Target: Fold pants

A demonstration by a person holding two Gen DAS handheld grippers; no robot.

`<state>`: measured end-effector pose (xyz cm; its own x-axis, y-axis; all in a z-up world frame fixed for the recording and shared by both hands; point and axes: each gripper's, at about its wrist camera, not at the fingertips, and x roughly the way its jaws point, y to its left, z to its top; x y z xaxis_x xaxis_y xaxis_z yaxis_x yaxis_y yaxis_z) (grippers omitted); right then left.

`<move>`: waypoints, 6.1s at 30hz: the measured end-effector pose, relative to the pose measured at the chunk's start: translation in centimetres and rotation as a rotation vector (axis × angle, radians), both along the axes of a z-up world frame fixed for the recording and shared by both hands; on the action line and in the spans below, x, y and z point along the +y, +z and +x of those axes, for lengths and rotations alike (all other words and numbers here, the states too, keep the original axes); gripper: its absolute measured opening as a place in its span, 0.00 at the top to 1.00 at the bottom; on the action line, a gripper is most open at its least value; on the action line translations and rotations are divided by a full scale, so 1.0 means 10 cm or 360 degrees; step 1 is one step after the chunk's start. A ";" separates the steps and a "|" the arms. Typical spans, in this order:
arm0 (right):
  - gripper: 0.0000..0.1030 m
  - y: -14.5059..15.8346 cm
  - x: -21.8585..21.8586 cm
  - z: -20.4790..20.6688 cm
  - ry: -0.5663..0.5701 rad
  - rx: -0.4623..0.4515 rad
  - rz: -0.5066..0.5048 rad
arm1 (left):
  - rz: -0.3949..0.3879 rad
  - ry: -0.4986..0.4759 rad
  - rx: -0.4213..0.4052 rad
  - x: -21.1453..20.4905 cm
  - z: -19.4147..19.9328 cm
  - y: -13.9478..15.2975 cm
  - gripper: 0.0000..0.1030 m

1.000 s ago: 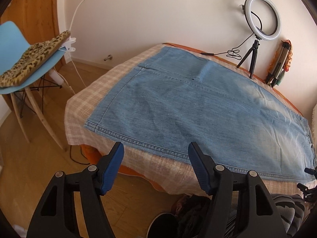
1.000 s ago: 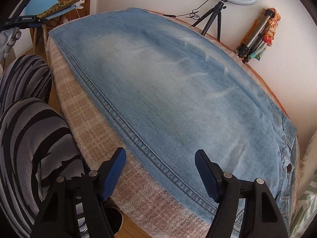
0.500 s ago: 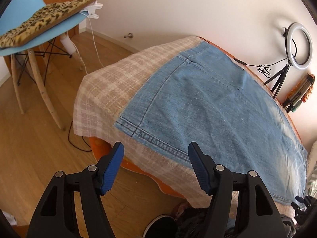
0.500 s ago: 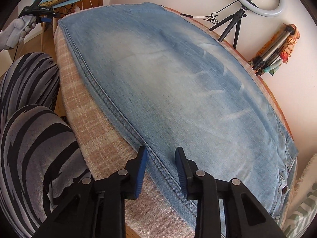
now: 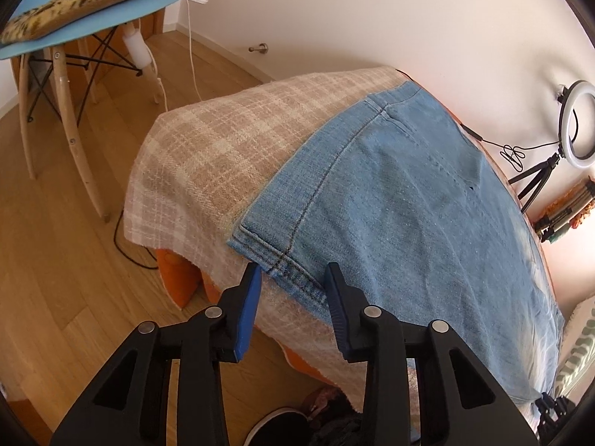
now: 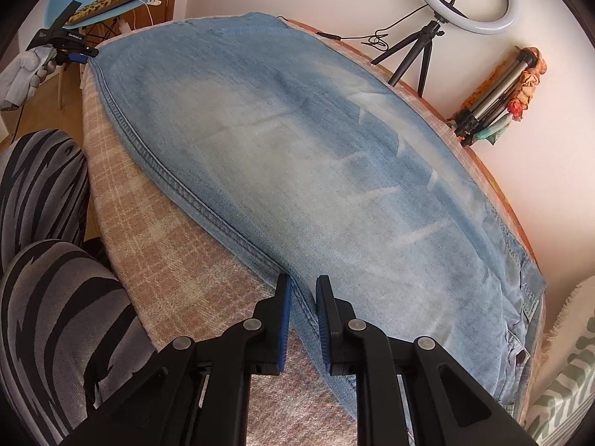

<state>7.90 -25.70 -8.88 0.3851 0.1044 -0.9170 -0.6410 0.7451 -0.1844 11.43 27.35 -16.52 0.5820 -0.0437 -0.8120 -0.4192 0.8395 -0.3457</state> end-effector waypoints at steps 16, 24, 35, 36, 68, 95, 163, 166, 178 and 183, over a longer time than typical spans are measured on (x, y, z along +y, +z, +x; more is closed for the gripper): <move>0.96 0.30 -0.03 0.09 -0.0094 -0.0188 0.0022 | 0.0114 -0.0002 -0.0316 -0.23 0.20 0.62 0.92; 0.97 0.67 -0.04 0.36 -0.0062 -0.0324 -0.0006 | 0.0045 0.0092 -0.0564 -0.22 0.50 1.09 0.92; 0.99 0.88 -0.04 1.37 -0.0041 -0.0479 -0.0158 | 0.0206 0.0037 -0.0642 -0.52 1.46 1.47 0.92; 0.99 0.86 -0.04 1.49 -0.0041 -0.0490 -0.0176 | 0.0240 0.0030 -0.0635 -0.57 1.57 1.48 0.92; 0.99 -0.83 -0.11 3.44 -0.0193 -0.0075 -0.0368 | 0.0678 -0.0164 -0.0261 -0.93 3.63 1.07 0.59; 0.44 0.67 -1.76 1.49 -0.0815 -0.0256 0.0148 | 0.0562 -0.1408 -0.0437 -3.20 1.60 1.16 0.59; 0.98 0.52 -3.23 1.72 -0.0554 -0.0517 -0.0142 | 0.0705 -0.2108 -0.0290 -5.58 1.17 0.46 0.59; 0.98 0.32 -3.41 2.08 -0.0653 -0.0436 -0.0149 | 0.0694 -0.2128 -0.0286 -5.60 1.16 0.42 0.59; 0.59 -0.42 -3.69 2.48 -0.0912 -0.0168 -0.0312 | 0.0684 -0.2220 -0.0338 -5.69 1.03 0.48 0.59; 0.24 -0.13 -3.99 2.09 -0.1309 -0.0177 -0.0007 | 0.0601 -0.2288 -0.0384 -5.78 0.92 0.59 0.59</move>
<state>28.77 -65.59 -10.19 0.4251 -0.2537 -0.8689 0.1305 0.9671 -0.2186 20.62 -30.47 -10.57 0.3438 -0.4930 -0.7993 0.8489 0.5271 0.0400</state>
